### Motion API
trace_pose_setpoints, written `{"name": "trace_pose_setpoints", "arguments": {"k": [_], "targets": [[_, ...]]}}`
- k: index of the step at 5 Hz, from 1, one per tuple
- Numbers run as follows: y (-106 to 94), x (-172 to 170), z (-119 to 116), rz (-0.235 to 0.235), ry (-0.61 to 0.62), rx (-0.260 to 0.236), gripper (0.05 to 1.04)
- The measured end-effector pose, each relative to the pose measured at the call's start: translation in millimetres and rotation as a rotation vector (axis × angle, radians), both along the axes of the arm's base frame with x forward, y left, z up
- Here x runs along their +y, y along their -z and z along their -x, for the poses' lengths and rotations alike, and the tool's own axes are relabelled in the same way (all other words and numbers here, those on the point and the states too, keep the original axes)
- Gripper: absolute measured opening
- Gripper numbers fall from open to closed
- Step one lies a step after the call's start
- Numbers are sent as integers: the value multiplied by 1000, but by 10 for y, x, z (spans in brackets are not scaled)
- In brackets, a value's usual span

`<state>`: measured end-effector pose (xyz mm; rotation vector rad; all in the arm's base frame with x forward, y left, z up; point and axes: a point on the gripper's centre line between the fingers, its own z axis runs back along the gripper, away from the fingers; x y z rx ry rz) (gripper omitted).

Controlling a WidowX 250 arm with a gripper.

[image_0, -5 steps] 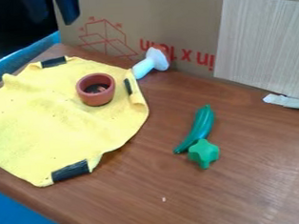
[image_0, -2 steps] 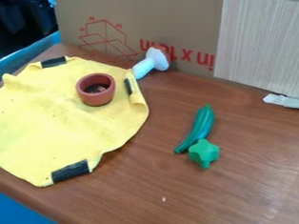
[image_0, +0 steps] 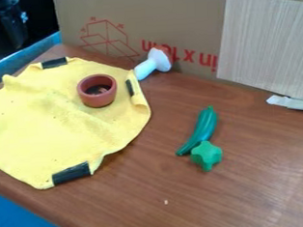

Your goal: Fold the cloth from bottom left to the top right

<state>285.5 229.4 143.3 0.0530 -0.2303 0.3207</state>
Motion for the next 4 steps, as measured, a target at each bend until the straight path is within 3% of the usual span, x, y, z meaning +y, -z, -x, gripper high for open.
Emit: {"name": "trace_pose_setpoints", "arguments": {"k": [2, 4], "targets": [[421, 264, 207, -6, -66, 101, 1001], [723, 472, 482, -41, -152, 125, 1001]]}}
